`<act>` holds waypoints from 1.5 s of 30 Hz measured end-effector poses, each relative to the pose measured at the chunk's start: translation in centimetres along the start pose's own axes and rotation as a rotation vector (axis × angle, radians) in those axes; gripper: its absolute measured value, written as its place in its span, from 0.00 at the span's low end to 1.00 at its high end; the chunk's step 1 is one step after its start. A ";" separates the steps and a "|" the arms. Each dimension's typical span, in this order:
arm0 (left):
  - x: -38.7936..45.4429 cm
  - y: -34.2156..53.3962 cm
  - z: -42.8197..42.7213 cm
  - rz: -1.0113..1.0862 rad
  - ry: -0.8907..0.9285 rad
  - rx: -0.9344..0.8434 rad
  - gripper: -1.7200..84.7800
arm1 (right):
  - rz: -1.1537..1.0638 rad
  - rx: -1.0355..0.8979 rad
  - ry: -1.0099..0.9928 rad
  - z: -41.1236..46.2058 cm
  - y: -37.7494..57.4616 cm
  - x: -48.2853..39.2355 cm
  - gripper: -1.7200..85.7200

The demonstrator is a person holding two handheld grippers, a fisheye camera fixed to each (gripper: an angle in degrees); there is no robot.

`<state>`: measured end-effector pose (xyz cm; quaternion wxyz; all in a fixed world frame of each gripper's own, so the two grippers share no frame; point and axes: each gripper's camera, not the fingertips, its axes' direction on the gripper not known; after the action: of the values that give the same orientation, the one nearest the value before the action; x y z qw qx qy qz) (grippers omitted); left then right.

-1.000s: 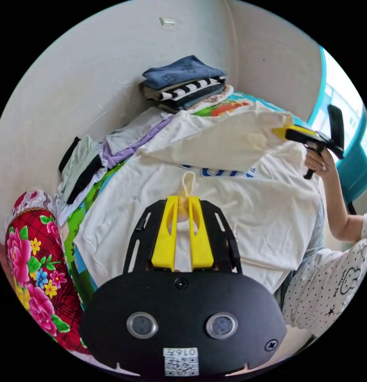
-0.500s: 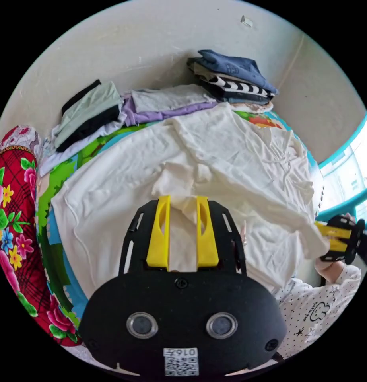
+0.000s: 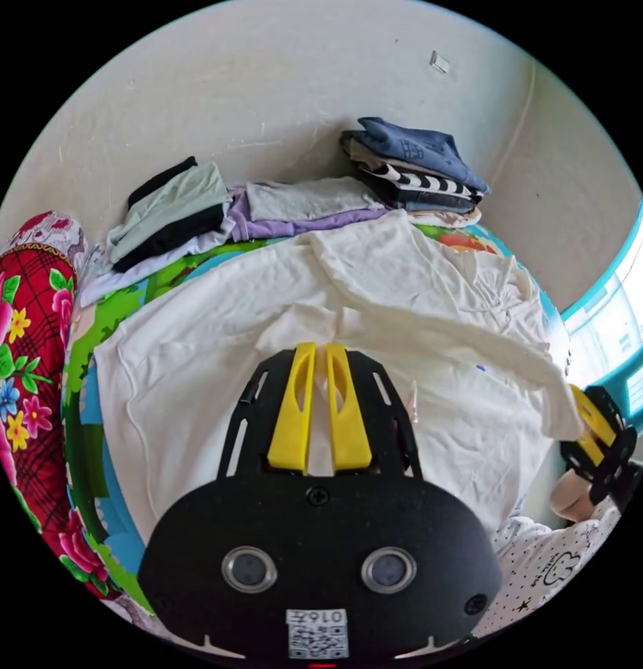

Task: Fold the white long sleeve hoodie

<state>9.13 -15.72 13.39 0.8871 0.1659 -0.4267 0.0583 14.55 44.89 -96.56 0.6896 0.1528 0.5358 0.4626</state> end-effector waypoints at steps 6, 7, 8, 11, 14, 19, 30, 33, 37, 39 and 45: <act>-5.8 4.1 -5.2 -0.110 0.112 0.067 0.11 | -0.170 -0.064 -0.423 0.6 -2.5 -1.4 0.08; -6.6 4.8 -6.3 -0.131 0.128 0.082 0.12 | -0.200 -0.110 -0.470 1.7 -2.9 -2.5 0.09; -8.3 6.6 -8.5 -0.167 0.143 0.108 0.12 | -0.182 -0.114 -0.484 2.1 -3.2 -2.7 0.10; -11.6 12.4 -15.2 -0.206 0.056 0.141 0.12 | -0.129 -0.066 -0.556 1.7 -3.7 0.1 0.12; -13.4 19.2 -21.5 -0.256 -0.126 0.144 0.13 | -0.056 0.032 -0.618 1.0 -3.8 5.0 0.14; -14.4 29.2 -27.3 -0.346 -0.167 0.075 0.15 | 0.050 0.248 -0.677 0.8 -6.0 10.8 0.15; -13.2 42.1 -35.1 -0.635 -0.195 0.319 0.13 | 0.005 0.237 -0.656 14.9 -30.4 8.0 0.12; -12.8 42.7 -36.3 -0.643 -0.165 0.378 0.09 | -0.095 0.130 -0.559 19.5 -37.6 4.0 0.12; -12.0 42.4 -38.2 -0.549 -0.187 0.385 0.04 | -0.113 0.036 -0.558 24.4 -46.1 0.2 0.13; -12.0 41.9 -39.8 -0.485 -0.184 0.349 0.03 | -0.135 -0.016 -0.589 26.6 -48.6 -1.4 0.13; -11.8 42.3 -43.7 -0.409 -0.134 0.417 0.02 | -0.243 -0.138 -0.574 32.3 -51.6 -6.1 0.06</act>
<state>23.59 39.46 -10.82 0.7971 0.4306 -0.4209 -0.0462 67.46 22.07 -117.09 0.8717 0.1646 0.3010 0.3501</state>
